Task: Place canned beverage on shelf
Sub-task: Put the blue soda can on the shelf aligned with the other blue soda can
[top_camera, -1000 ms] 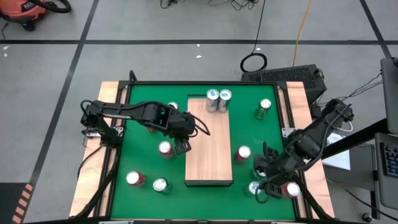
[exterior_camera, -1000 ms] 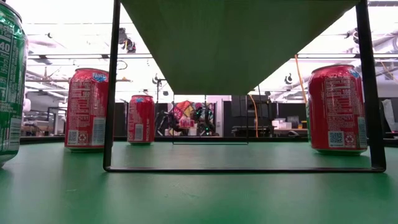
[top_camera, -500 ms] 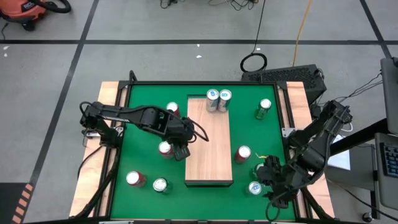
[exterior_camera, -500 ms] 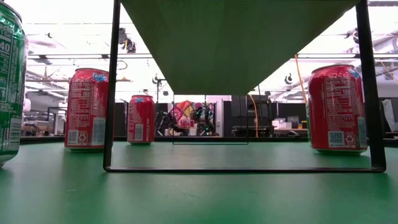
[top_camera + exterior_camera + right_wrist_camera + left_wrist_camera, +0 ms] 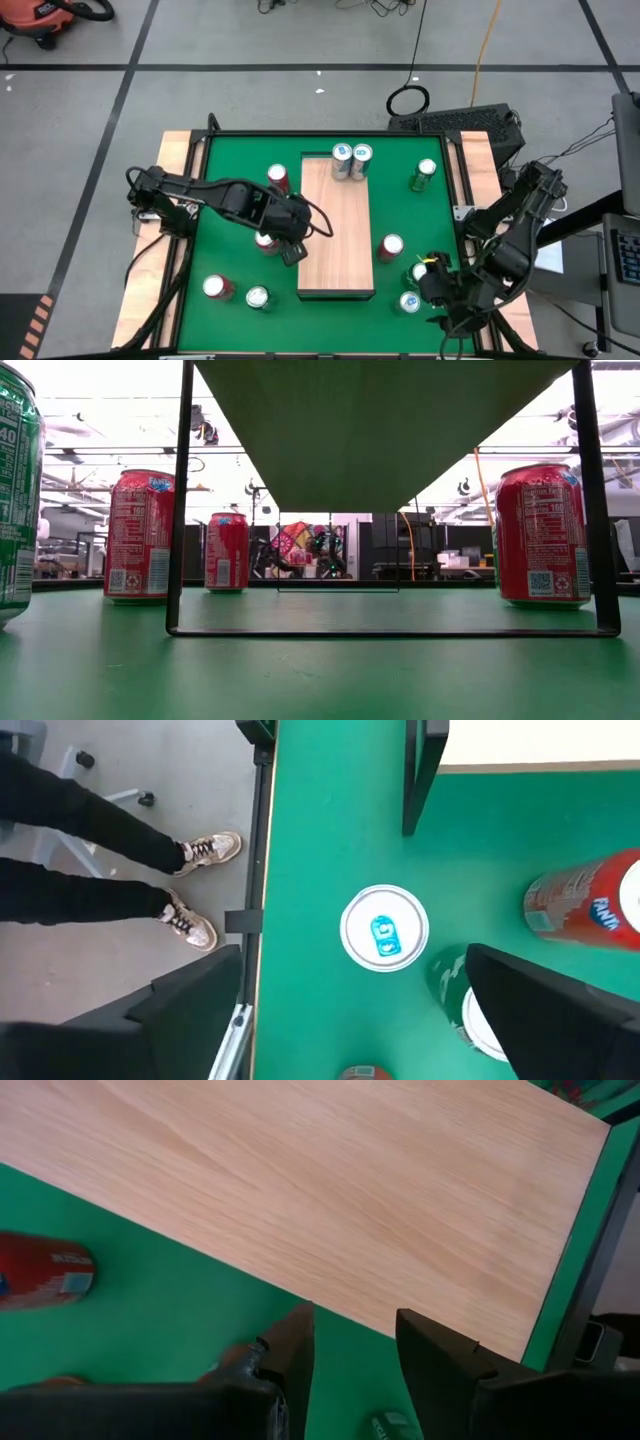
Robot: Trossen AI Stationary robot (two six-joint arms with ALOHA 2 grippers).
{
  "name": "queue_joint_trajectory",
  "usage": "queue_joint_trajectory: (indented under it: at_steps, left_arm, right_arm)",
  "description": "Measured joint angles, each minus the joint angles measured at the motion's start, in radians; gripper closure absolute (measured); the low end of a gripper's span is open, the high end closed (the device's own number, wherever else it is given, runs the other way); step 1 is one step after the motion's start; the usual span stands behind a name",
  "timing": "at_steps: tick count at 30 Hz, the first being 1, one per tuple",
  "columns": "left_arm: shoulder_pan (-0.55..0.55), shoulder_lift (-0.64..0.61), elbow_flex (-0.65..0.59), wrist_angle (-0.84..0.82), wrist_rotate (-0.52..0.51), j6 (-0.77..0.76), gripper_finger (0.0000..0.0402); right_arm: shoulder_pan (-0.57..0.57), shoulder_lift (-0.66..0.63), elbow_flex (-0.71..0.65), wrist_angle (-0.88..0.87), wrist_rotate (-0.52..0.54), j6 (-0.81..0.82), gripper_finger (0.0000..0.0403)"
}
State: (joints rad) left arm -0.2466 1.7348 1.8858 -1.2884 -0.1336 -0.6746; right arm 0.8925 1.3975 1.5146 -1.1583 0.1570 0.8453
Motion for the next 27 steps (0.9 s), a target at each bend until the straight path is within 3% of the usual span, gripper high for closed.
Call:
queue_joint_trajectory:
  at_steps: [13, 27]
  left_arm:
    - [-0.021, 0.000, 0.000, 0.000, -0.055, 0.000, 0.0261]
    - [-0.034, 0.000, 0.000, 0.000, -0.059, 0.026, 0.0261]
  right_arm:
    - [-0.001, 0.009, 0.000, -0.027, 0.025, -0.021, 0.0023]
    - [-0.042, 0.190, 0.000, 0.052, -0.002, -0.096, 0.0023]
